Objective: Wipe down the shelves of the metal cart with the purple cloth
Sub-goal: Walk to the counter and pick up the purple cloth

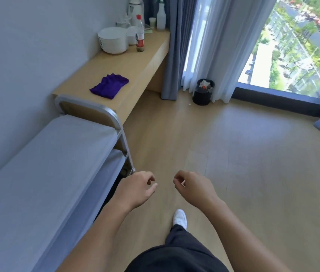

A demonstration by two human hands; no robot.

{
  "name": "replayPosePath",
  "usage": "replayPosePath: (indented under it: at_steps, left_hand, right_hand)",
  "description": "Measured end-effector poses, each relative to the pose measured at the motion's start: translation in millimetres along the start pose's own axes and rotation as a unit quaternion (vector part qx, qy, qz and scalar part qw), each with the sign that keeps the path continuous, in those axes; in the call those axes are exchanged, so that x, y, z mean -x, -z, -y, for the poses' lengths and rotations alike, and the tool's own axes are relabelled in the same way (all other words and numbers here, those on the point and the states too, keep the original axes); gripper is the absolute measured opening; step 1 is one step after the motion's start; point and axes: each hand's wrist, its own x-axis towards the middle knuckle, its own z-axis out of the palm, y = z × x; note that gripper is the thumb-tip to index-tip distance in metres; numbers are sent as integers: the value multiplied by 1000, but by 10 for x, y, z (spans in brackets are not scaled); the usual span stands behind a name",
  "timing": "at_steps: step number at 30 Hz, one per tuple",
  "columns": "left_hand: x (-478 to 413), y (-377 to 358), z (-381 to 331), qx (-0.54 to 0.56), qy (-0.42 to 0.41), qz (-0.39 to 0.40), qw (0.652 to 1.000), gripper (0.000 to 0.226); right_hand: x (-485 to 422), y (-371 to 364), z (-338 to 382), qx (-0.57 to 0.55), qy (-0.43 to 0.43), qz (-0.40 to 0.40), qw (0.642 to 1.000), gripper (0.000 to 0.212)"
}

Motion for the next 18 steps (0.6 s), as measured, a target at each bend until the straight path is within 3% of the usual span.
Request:
replayPosePath:
  at_steps: [8, 18]
  left_hand:
    - [-1369, 735, 115, 16, 71, -74, 995, 20]
    - [-2890, 1363, 1145, 38, 153, -126, 979, 18]
  right_hand:
    - [-1867, 796, 182, 31, 104, -6, 994, 21]
    - [-3902, 850, 790, 77, 183, 37, 979, 23]
